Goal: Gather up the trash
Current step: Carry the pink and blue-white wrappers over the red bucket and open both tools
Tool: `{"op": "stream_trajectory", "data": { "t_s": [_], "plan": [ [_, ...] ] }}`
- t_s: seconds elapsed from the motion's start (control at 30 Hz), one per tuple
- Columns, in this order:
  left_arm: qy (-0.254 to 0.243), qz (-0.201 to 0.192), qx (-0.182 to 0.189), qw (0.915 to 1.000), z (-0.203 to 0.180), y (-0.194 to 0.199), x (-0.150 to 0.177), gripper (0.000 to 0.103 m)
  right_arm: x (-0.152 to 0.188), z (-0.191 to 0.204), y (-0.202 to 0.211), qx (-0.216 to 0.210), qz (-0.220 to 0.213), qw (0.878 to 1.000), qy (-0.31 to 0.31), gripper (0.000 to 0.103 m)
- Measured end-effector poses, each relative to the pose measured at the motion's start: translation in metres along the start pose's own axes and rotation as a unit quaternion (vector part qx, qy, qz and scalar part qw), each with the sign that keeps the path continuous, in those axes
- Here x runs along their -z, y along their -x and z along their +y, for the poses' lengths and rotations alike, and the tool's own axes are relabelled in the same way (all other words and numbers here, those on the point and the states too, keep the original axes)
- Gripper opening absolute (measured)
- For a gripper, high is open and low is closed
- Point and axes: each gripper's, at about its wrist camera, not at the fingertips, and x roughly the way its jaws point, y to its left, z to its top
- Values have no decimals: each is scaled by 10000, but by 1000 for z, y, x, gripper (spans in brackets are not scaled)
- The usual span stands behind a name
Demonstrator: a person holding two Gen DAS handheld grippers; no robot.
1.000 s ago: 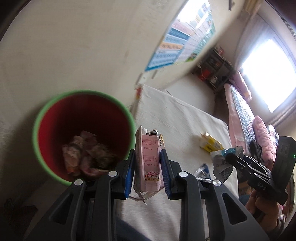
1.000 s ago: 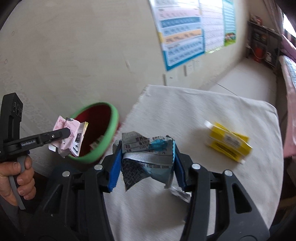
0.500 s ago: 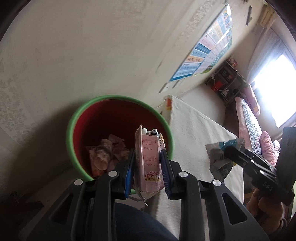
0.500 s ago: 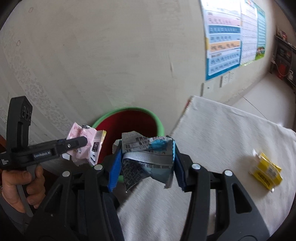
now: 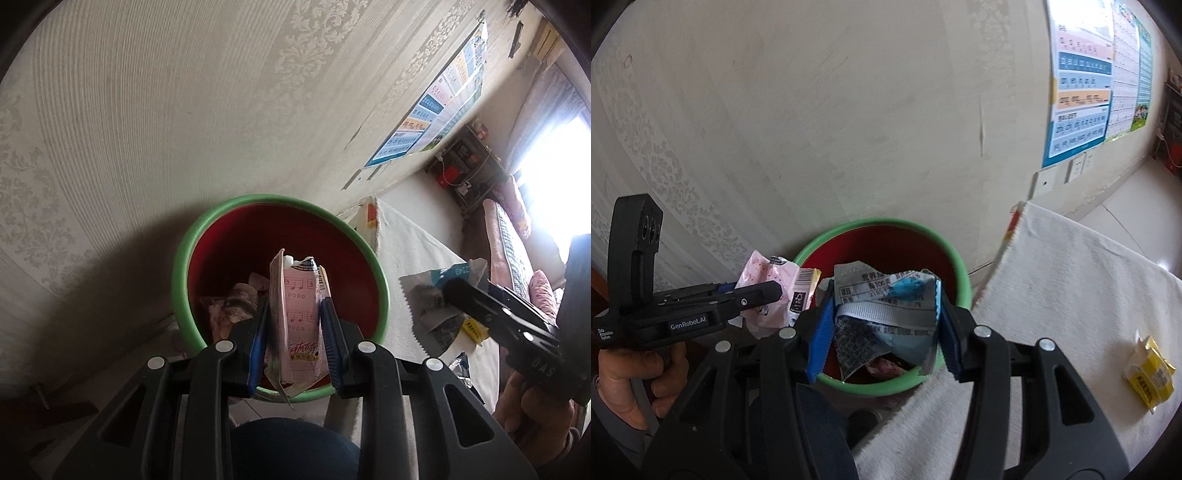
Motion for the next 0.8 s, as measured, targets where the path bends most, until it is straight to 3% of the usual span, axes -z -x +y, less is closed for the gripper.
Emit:
{"op": "stream_trajectory", "data": {
  "t_s": [0.6, 0.7, 0.8],
  "plan": [
    [196, -11, 27, 9998, 22, -12, -12, 31, 7, 16, -37, 13, 358, 9991, 216, 49],
    [204, 45, 96, 9997, 21, -15, -14, 36, 5, 18, -40, 7, 374, 9990, 248, 49],
    [167, 53, 88, 9998, 19, -18, -15, 47, 3, 19, -44, 12, 382, 9989, 284, 49]
  ]
}}
